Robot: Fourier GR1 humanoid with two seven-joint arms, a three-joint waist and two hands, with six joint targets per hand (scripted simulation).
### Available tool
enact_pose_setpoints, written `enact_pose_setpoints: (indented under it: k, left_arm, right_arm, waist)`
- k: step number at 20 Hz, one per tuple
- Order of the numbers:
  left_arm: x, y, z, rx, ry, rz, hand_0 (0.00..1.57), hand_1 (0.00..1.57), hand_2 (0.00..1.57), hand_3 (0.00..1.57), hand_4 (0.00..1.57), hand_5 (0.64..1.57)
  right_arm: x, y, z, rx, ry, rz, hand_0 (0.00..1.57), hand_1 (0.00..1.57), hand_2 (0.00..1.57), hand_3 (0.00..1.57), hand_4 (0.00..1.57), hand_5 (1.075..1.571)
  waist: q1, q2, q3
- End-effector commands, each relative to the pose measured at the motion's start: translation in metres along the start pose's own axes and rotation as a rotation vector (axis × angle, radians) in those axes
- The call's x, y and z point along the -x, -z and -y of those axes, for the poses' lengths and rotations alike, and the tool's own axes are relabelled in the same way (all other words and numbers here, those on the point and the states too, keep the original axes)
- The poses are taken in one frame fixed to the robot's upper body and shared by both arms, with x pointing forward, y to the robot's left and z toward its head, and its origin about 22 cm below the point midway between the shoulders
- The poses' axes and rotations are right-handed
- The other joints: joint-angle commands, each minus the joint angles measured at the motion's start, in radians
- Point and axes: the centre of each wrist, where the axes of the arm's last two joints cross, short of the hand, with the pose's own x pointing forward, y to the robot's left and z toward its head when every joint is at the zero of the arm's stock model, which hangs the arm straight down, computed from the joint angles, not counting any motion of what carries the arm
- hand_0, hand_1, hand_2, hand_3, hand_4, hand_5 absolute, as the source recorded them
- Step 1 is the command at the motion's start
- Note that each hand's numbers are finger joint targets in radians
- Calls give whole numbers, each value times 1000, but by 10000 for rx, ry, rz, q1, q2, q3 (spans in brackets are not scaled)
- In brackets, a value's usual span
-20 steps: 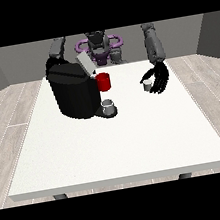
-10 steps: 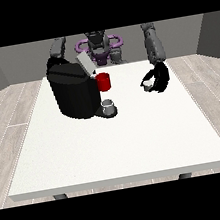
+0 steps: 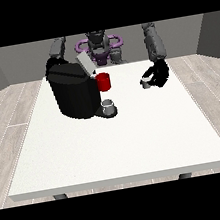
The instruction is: Insert the coffee pod into the coffee machine and close the lid
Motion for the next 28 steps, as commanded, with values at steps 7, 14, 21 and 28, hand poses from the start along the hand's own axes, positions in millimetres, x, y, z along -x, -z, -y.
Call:
enact_pose_setpoints:
  k: [7,14,21,28]
  left_arm:
    - [-49,33,-38,913,-182,1348,1258,1258,1321,1297,529,1571]
    - [-95,50,-29,768,-18,1880,1255,1255,1332,1288,556,1571]
    - [-147,73,-82,-177,28,1799,1011,1011,1199,1224,543,1571]
    - [-150,76,-109,-804,-600,1442,1239,1239,1262,1198,476,1571]
  right_arm:
    - [25,1,12,434,219,-1009,0,0,0,0,459,1571]
    - [35,4,14,180,-18,-1258,0,0,0,0,443,1571]
    - [27,12,-4,-539,158,-734,0,0,0,0,475,1571]
    - [13,15,6,-994,197,-62,0,0,0,0,521,1571]
  waist:
    - [203,-1045,1]
    - [162,-1232,1]
    - [-502,-812,3]
    - [-1122,-421,1]
